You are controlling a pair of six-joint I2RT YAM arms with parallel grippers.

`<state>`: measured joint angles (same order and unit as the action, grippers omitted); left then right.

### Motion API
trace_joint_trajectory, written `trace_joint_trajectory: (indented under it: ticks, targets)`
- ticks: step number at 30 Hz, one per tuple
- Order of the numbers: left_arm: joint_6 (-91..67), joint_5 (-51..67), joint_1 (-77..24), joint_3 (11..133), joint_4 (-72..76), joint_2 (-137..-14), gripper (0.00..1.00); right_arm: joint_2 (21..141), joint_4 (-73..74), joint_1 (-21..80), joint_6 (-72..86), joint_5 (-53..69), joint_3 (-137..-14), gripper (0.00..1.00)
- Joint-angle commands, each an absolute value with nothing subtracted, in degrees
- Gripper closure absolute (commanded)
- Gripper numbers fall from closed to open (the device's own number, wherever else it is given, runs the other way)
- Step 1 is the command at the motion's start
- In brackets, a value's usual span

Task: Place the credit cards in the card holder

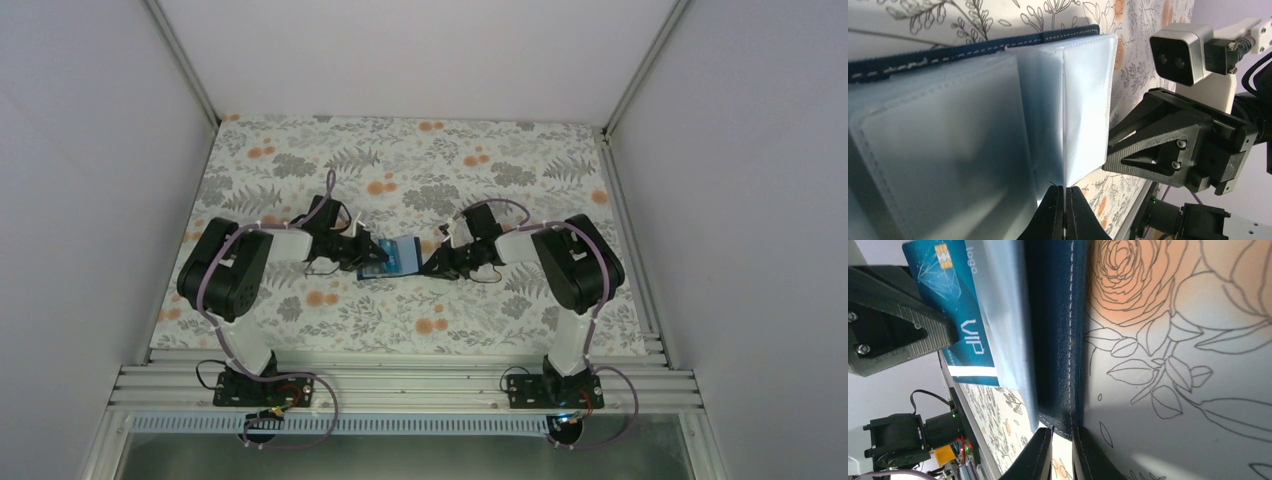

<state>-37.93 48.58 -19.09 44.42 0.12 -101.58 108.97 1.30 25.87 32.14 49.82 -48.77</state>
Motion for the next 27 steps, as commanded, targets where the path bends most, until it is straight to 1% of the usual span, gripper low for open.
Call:
trace_joint_trajectory:
  ticks: [1, 13, 27]
  targets:
    - [-34.1, 50.4, -18.2, 47.0, -1.5, -103.9, 0.98, 110.7, 3.2, 26.4, 30.4, 49.8, -49.4, 0.86]
    - [-33.8, 53.1, -17.6, 47.8, -0.3, -107.1, 0.97, 111.9, 5.9, 26.3, 28.0, 48.8, -51.6, 0.86]
    - [-35.2, 53.6, -20.5, 51.5, 0.2, -110.7, 0.98, 112.9, 5.8, 26.2, 28.1, 49.4, -52.1, 0.86]
